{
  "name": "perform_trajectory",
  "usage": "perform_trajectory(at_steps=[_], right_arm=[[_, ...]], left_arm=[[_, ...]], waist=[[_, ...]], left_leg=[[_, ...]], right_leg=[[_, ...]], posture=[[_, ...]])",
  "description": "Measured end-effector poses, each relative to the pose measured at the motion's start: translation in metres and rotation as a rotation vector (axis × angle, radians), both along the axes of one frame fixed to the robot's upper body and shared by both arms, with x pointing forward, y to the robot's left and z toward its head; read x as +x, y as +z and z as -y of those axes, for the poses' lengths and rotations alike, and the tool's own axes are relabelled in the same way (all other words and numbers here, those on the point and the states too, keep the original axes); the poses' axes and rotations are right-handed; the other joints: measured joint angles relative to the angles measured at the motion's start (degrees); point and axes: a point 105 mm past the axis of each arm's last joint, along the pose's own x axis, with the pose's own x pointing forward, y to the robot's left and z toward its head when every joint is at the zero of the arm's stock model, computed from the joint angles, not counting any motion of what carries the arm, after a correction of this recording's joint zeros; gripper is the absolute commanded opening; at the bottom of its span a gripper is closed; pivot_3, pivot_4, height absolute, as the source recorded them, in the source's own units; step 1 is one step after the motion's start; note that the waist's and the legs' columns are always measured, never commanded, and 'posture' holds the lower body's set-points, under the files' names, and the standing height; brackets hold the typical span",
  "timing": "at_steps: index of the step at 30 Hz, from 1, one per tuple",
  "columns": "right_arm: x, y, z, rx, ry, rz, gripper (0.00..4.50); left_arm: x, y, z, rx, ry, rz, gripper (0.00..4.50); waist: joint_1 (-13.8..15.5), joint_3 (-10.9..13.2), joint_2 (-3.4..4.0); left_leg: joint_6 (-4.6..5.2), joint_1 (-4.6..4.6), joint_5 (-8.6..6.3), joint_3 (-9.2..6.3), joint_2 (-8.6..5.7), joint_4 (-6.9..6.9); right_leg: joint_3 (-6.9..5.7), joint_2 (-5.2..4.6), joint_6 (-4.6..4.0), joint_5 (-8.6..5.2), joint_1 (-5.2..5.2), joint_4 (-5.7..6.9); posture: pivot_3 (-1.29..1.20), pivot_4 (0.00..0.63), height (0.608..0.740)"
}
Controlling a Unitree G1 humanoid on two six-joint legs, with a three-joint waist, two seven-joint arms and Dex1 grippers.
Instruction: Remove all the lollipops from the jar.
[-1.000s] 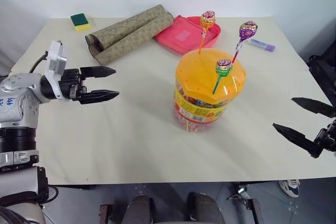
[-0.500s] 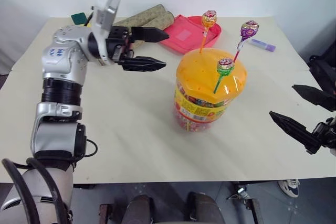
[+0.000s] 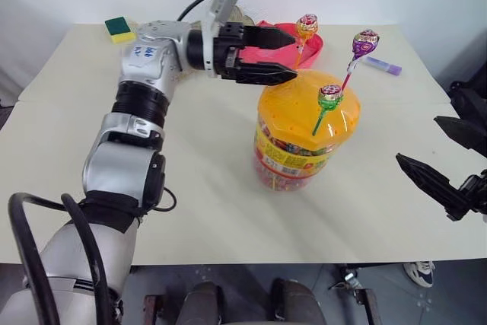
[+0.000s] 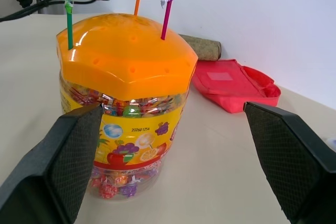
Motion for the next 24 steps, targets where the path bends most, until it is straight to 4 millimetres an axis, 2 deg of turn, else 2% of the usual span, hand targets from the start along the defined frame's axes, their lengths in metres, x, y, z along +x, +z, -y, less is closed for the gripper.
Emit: perform_trajectory(at_steps=[3, 12, 15, 16, 24], right_arm=[[-0.001, 0.000, 0.000, 0.008, -0.014, 0.008, 4.50], [-0.004, -0.003, -0.003, 0.015, -0.033, 0.007, 4.50], [-0.007, 0.000, -0.001, 0.009, -0.035, 0.018, 4.50], [-0.008, 0.001, 0.000, 0.006, -0.036, 0.024, 4.50], [-0.005, 0.014, 0.009, -0.030, -0.021, 0.046, 4.50]], left_arm=[[0.002, 0.003, 0.009, -0.025, 0.011, -0.015, 3.90], [0.006, 0.000, 0.012, 0.005, 0.038, -0.065, 1.15], [0.003, 0.011, 0.014, -0.004, 0.032, -0.054, 0.20], [0.002, 0.016, 0.013, -0.015, 0.033, -0.050, 0.08], [-0.001, 0.056, 0.013, -0.131, 0.074, -0.027, 0.08]], waist=[[-0.06, 0.00, 0.00], [0.01, 0.00, 0.00], [0.02, 0.00, -0.01], [-0.02, 0.00, -0.01], [-0.06, 0.00, -0.01]], left_leg=[[0.00, 0.00, 0.00, 0.00, 0.00, 0.00], [0.01, -0.04, -0.01, 0.00, 0.00, 0.00], [0.01, -0.05, -0.01, -0.01, 0.00, 0.02], [0.01, -0.05, -0.01, -0.01, 0.00, 0.02], [0.02, -0.04, -0.01, -0.01, 0.00, 0.02]], right_leg=[[0.00, 0.00, 0.00, 0.00, -0.02, 0.01], [0.00, 0.00, 0.00, 0.00, -0.03, 0.00], [0.00, 0.00, 0.01, 0.00, -0.03, 0.00], [0.00, 0.00, 0.01, 0.00, -0.03, 0.01], [0.00, 0.00, 0.01, 0.00, -0.04, 0.01]], posture=[[0.00, 0.150, 0.740], [0.00, 0.150, 0.740], [0.00, 0.150, 0.740], [0.00, 0.150, 0.740], [0.00, 0.150, 0.740]])
